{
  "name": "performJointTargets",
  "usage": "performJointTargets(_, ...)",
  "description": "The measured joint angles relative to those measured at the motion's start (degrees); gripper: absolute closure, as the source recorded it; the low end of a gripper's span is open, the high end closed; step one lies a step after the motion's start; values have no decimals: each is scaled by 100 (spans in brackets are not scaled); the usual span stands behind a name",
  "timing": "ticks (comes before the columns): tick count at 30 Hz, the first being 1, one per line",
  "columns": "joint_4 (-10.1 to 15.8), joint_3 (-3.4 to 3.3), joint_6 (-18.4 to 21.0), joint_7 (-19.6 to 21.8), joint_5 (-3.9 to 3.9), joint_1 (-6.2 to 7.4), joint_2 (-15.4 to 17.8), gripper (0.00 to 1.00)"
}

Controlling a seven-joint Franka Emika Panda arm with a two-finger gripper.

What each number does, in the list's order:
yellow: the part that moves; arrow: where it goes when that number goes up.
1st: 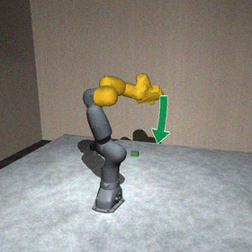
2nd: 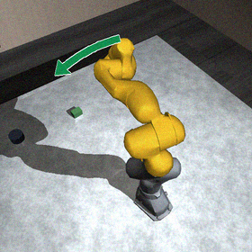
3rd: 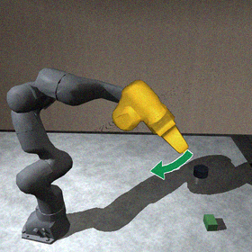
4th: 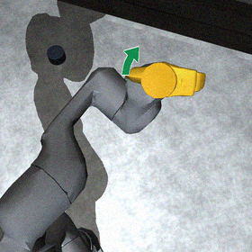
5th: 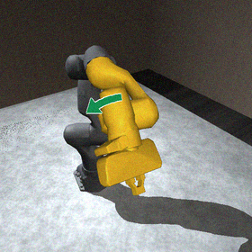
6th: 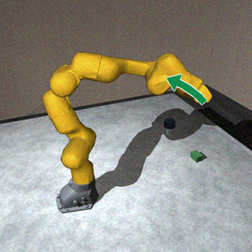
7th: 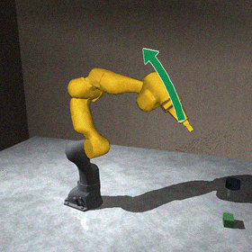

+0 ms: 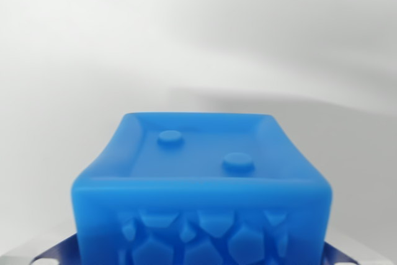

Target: Stack cube

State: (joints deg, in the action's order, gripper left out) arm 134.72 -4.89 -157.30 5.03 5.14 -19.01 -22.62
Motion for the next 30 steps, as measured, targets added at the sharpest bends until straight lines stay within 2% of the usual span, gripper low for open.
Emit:
performJointTargets(7, 40, -46, 181, 111, -25, 65, 243, 100)
performJointTargets(30, 81, -147, 402, 1116, -45, 618, 483, 100)
